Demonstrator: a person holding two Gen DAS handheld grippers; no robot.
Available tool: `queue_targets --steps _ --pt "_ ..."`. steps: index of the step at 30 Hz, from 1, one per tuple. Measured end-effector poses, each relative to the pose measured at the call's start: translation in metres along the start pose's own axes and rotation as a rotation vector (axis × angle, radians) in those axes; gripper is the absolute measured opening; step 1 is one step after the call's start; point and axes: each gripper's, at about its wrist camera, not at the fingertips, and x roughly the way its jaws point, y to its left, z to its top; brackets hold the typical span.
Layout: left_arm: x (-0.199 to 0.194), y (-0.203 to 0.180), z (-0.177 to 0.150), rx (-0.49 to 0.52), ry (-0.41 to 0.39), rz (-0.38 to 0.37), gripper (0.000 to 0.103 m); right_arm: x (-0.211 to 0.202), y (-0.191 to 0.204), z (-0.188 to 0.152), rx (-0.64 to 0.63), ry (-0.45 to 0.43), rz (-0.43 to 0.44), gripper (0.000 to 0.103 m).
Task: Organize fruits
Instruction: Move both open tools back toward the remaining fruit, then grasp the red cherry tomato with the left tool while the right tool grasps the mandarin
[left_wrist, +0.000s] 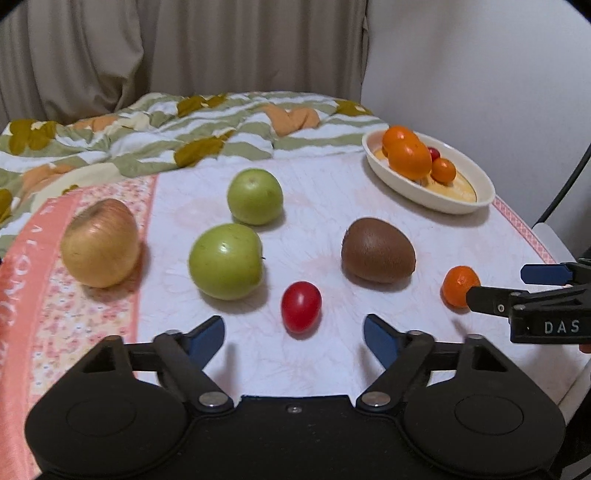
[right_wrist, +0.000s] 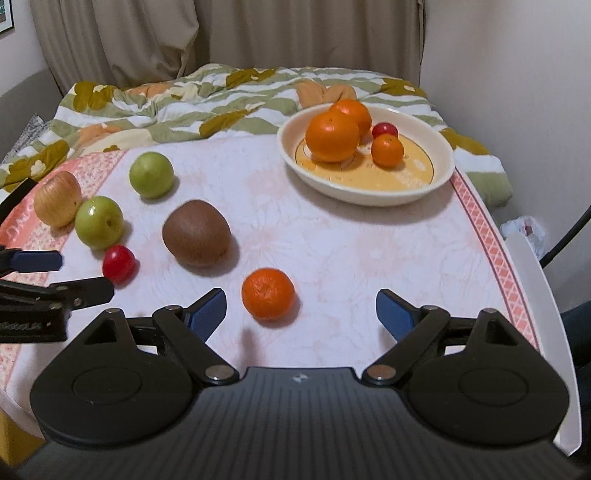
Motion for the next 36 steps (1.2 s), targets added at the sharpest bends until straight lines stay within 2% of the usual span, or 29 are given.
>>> queue_targets --steps 2,5,11,12,13,23,26,28,36 --pt "0.005 -0.001 0.001 0.001 0.007 -0.008 0.074 0.003 -0.001 -0.002 -0.006 0.009 -0.005 0.103" --pt "0.010 -0.002 0.002 0.009 0.005 -0.008 0.069 0.007 0.000 -0.004 -0.012 0.019 0.002 0.097" --pt "0.023 -0.006 0.008 0.014 0.005 -0.016 0.053 0.014 0.007 -0.003 -0.030 0.035 0.022 0.087" --pt "0.024 -0.007 0.008 0.018 0.009 -0.016 0.039 0.015 0.008 -0.002 -0.031 0.037 0.024 0.086" --pt "0.025 -0.008 0.008 0.024 0.012 -0.006 0.031 0.016 0.009 -0.001 -0.031 0.038 0.027 0.085" --pt "0.023 -0.004 0.007 0.015 0.022 -0.007 0.031 0.025 0.012 0.003 -0.025 0.054 0.043 0.073" --pt "0.022 -0.004 0.006 0.021 0.022 -0.006 0.031 0.027 0.012 0.004 -0.024 0.054 0.049 0.063" --pt "0.021 -0.004 0.005 0.022 0.023 -0.005 0.031 0.026 0.013 0.005 -0.031 0.050 0.058 0.051" --pt "0.010 -0.007 0.007 0.012 0.009 -0.008 0.031 0.016 0.014 0.008 -0.039 0.035 0.052 0.051"
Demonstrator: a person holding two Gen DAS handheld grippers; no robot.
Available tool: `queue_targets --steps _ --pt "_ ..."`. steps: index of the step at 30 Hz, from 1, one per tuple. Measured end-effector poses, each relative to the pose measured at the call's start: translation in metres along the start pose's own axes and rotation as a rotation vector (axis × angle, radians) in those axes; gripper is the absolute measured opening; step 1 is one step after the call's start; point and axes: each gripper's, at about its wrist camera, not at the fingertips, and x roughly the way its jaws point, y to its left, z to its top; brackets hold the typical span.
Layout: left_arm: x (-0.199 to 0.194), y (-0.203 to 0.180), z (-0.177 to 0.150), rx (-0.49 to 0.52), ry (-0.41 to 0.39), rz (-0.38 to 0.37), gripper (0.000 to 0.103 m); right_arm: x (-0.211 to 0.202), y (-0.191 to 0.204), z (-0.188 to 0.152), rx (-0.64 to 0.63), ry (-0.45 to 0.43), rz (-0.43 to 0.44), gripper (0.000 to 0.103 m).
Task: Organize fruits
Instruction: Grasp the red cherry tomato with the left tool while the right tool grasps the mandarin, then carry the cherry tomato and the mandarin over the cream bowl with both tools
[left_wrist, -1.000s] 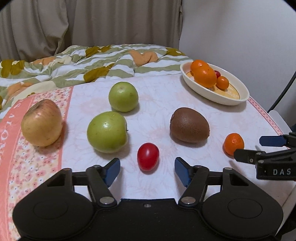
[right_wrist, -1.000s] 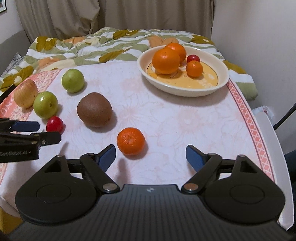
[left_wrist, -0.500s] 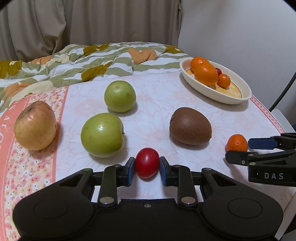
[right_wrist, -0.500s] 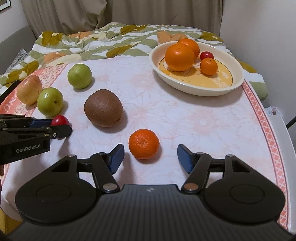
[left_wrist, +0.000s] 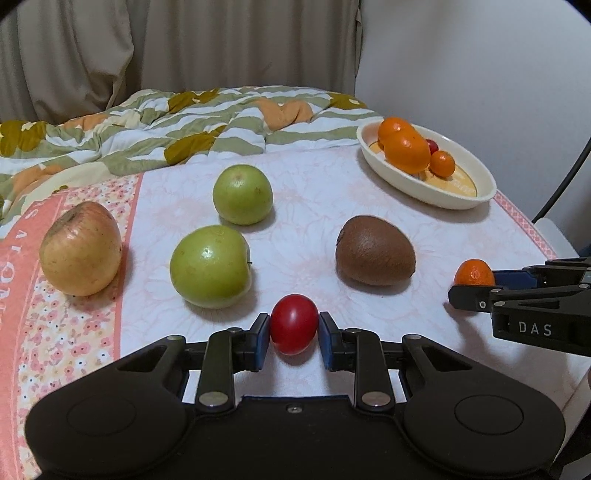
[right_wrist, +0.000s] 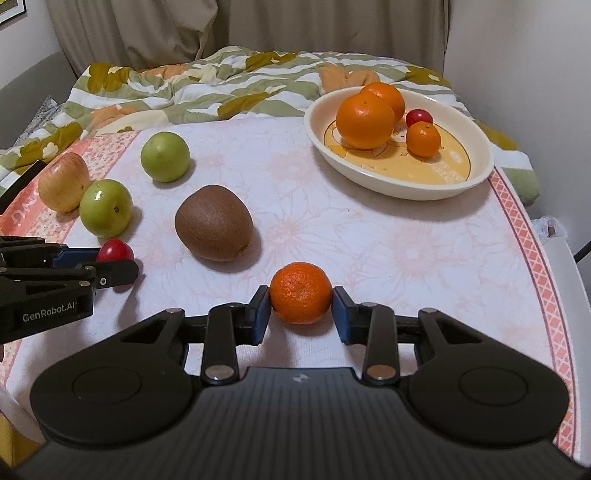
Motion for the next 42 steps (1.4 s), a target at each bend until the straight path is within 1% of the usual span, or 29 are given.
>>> queue_targets --steps 8,15,20,25,34,42 --pt "-0.031 -0.009 0.011 -0.016 -0.049 -0.013 0.031 -0.034 0.000 0.009 -0.004 -0.036 -0.011 0.051" --pt "-0.061 -0.022 0.026 -0.029 -0.105 -0.045 0.031 -0.069 -0.010 0.017 0.020 -0.068 -0.037 0.051" --pt "-0.075 -0.039 0.039 -0.014 -0.146 -0.062 0.031 -0.089 -0.028 0.025 0.051 -0.086 -0.057 0.051" --pt "-0.084 -0.061 0.056 -0.012 -0.172 -0.080 0.031 -0.105 -0.056 0.038 0.061 -0.111 -0.073 0.051" --pt "-0.074 -0.102 0.090 -0.051 -0.199 -0.073 0.031 -0.109 -0.108 0.075 0.015 -0.148 -0.045 0.051" --pt "-0.039 -0.136 0.122 -0.078 -0.184 -0.032 0.031 -0.080 -0.159 0.101 -0.014 -0.141 0.017 0.051"
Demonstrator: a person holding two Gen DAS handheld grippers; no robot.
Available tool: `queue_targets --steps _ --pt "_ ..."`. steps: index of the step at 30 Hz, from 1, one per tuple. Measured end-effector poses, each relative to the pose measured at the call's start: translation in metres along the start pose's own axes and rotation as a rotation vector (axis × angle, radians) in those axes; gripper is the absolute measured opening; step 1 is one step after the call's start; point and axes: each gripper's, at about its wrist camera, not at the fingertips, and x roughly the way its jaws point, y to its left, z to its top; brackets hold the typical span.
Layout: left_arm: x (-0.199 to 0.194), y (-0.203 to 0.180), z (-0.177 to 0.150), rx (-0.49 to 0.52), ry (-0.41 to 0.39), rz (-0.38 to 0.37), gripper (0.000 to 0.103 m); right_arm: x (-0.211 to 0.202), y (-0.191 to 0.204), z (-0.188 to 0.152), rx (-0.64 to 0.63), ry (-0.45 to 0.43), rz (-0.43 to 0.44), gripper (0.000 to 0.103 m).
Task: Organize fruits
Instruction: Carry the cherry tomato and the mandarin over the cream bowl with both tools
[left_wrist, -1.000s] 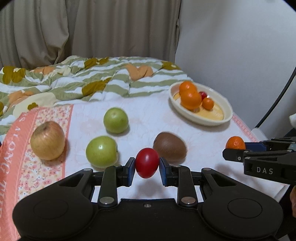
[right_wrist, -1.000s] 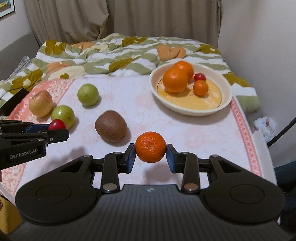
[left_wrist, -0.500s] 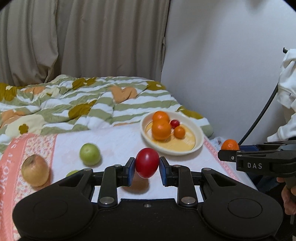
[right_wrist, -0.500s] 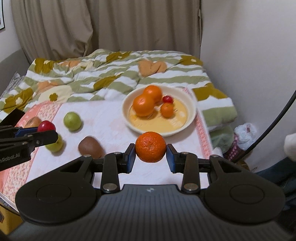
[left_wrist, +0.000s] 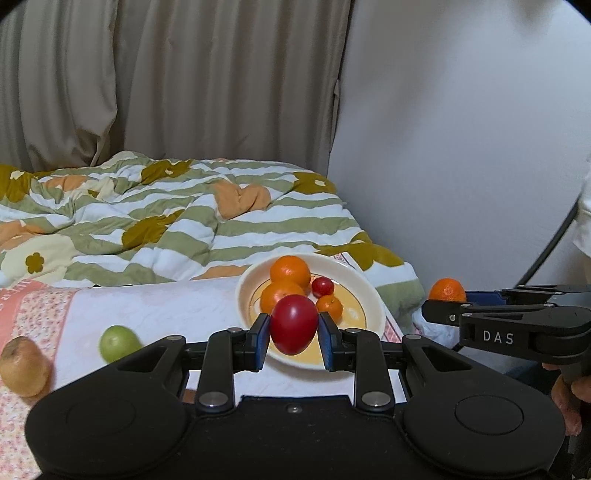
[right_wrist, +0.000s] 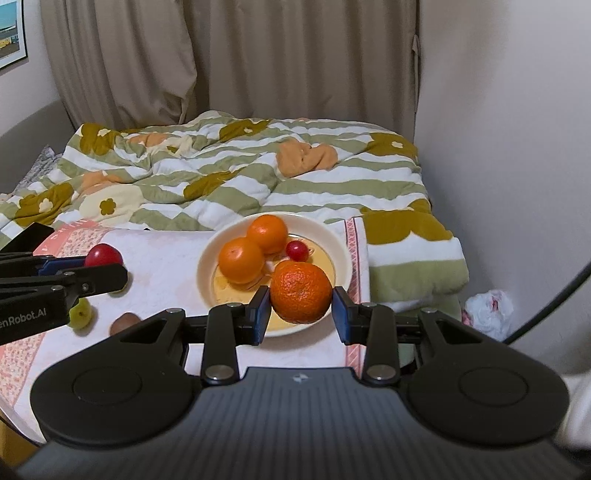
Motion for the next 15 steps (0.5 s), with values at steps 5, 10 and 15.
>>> queue_targets --steps 5,10,15 --pt "0.032 -0.016 0.004 0.000 0.026 0.024 0.031 0.026 -0.024 0.007 -0.016 0.020 0.039 0.051" --pt "0.068 -0.022 0.002 0.012 0.086 0.035 0.031 0.050 -0.036 0.009 -0.016 0.049 0.053 0.051" --pt "0.102 -0.024 -0.004 0.040 0.156 0.040 0.031 0.067 -0.041 0.008 0.000 0.074 0.061 0.051"
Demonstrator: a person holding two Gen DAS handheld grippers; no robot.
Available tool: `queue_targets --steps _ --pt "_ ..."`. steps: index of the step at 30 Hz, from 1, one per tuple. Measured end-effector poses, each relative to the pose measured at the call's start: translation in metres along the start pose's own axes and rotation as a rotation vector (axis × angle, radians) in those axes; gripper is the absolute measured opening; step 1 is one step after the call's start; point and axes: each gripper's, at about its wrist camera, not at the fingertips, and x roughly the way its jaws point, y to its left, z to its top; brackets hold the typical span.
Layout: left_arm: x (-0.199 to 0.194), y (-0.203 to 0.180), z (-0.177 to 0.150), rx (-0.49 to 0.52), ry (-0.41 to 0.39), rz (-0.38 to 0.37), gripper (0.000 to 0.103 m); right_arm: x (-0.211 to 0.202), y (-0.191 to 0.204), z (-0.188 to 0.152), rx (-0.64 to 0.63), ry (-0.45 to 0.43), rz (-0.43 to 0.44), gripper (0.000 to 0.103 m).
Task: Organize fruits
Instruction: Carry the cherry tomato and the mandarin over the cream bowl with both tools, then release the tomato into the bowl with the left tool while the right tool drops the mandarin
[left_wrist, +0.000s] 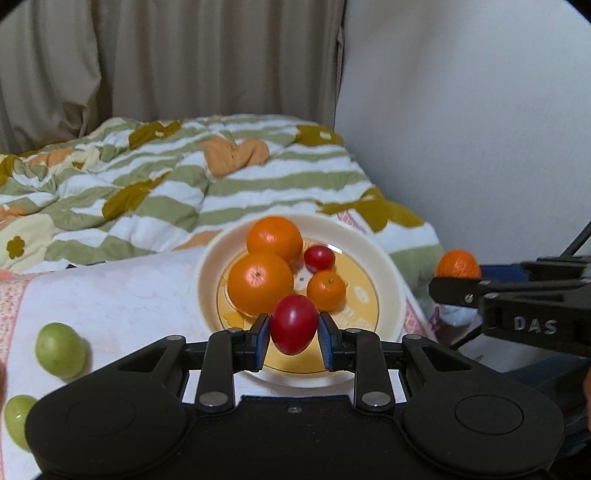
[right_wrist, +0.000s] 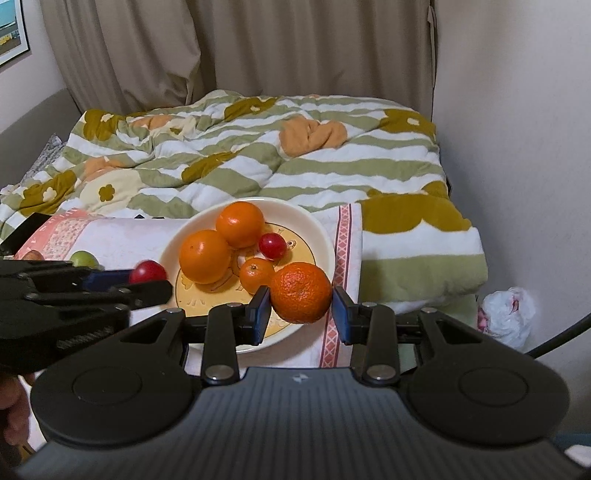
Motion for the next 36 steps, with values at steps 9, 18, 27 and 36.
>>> queue_targets --steps 9,18,27,36 --pt "0.042 0.000 -0.003 0.067 0.095 -0.018 0.031 0.023 -0.005 0.000 0.049 0.037 -0.029 0.051" --pt "0.033 0.003 0.000 0.092 0.040 -0.030 0.101 0.026 -0.006 0.002 0.071 0.041 -0.049 0.051" --pt "0.006 0.018 -0.007 0.104 0.057 0.025 0.102 0.030 0.001 0.011 0.050 0.042 -0.019 0.051" --pt "-0.008 0.040 -0.016 0.047 0.068 0.102 0.102 0.075 0.030 -0.002 -0.042 0.140 0.043 0.051"
